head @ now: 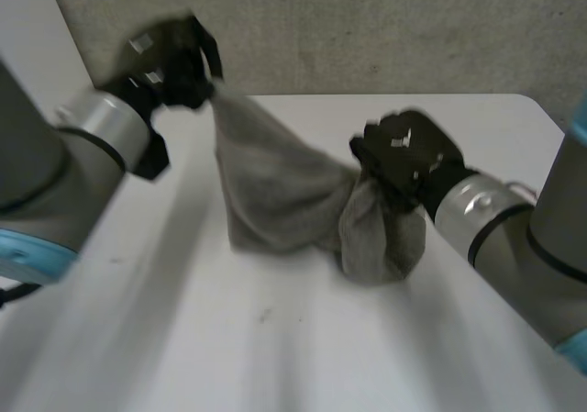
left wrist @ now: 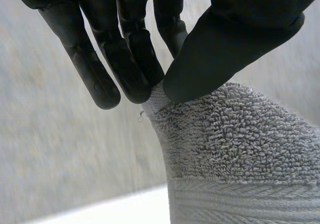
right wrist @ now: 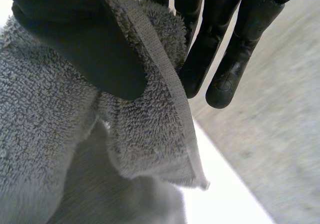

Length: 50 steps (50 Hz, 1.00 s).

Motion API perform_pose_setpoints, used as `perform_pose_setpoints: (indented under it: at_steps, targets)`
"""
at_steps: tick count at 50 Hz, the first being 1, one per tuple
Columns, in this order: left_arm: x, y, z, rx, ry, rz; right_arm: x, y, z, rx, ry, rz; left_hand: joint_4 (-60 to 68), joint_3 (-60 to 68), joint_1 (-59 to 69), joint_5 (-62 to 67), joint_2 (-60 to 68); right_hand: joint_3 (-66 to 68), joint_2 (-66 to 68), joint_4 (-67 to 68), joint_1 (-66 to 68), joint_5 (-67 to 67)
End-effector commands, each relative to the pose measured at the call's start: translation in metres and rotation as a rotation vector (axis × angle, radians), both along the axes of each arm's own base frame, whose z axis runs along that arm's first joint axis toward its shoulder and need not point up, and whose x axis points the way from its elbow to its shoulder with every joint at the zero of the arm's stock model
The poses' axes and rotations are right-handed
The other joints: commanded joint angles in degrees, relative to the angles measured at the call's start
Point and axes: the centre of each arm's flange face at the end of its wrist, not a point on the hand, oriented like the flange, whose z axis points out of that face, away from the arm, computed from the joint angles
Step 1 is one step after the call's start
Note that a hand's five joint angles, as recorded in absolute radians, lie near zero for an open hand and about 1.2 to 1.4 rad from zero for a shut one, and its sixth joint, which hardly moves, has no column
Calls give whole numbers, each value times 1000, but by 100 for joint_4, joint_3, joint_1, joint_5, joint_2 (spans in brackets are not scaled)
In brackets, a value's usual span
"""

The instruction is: Fold the towel.

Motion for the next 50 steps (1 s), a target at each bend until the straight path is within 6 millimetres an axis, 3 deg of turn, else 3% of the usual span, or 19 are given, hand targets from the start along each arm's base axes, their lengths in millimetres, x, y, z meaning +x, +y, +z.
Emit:
perform_pose_setpoints:
  at_steps: [1, 11, 16, 18, 22, 24, 28, 29, 30, 32, 33, 34, 35, 37, 43, 45, 50]
  targets:
    - [-13, -5, -49, 109, -86, -18, 1, 9, -24, 17, 19, 60, 1025, 1030, 1205, 1082, 1029, 1210, 1418, 1144, 2653, 1491]
    - [11, -15, -50, 131, -92, 52, 19, -8, -23, -94, -46, 91, 1025, 1030, 1205, 1082, 1029, 1210, 1418, 1144, 2653, 1491]
    - [40, -24, -42, 122, -81, 139, 47, -3, -26, -144, -81, 188, 1025, 1030, 1205, 1082, 1029, 1210, 1418, 1144, 2653, 1491]
    - [58, -29, -41, 127, -81, 193, 66, 4, -33, -148, -90, 261, 1025, 1030, 1205, 1082, 1029, 1210, 1418, 1144, 2653, 1491]
    - [74, -34, -43, 135, -82, 240, 84, 11, -45, -128, -93, 339, 1025, 1030, 1205, 1082, 1029, 1210, 1418, 1144, 2653, 1491]
    - [82, -37, -47, 148, -85, 264, 100, 22, -62, -95, -87, 435, 1025, 1030, 1205, 1082, 1029, 1210, 1418, 1144, 2653, 1491]
    - [104, -44, -59, 191, -96, 327, 113, 33, -80, -60, -75, 526, 1025, 1030, 1205, 1082, 1029, 1210, 1418, 1144, 2653, 1491]
    - [108, -44, -63, 200, -108, 339, 116, 36, -87, -46, -67, 544, 1025, 1030, 1205, 1082, 1029, 516, 725, 451, 1960, 797]
    - [108, -44, -63, 200, -108, 339, 116, 36, -88, -46, -67, 545, 1025, 1030, 1205, 1082, 1029, 509, 718, 444, 1953, 790]
    - [112, -45, -66, 206, -123, 349, 117, 37, -96, -29, -59, 551, 422, 427, 601, 479, 425, -1664, -1456, -1730, -221, -1384]
    - [114, -45, -70, 217, -145, 353, 117, 37, -96, -29, -59, 551, -428, -423, -248, -371, -424, -1677, -1469, -1743, -234, -1396]
    - [116, -45, -74, 223, -164, 358, 117, 36, -96, -27, -58, 543, -1152, -1147, -972, -1095, -1149, -2893, -2685, -2959, -1450, -2612]
    - [116, -45, -74, 223, -164, 358, 117, 36, -96, -27, -58, 543, -1160, -1155, -980, -1103, -1156, -2905, -2697, -2971, -1462, -2624]
    - [117, -42, -80, 231, -202, 350, 116, 34, -89, -40, -63, 519, -2083, -2078, -1903, -2026, -2079, -5790, -5582, -5856, -4347, -5509]
    - [113, -39, -76, 210, -239, 334, 104, 23, -57, -97, -87, 397, -2186, -2181, -2006, -2129, -2182, -5790, -5582, -5856, -4347, -5509]
    - [111, -36, -71, 187, -248, 328, 90, 19, -33, -116, -99, 282, -2420, -2415, -2240, -2363, -2416, -5790, -5582, -5856, -4347, -5509]
    - [103, -25, -53, 126, -235, 301, 60, -1, -16, -62, -106, 114, -3159, -3153, -2979, -3101, -3155, -5790, -5582, -5856, -4347, -5509]
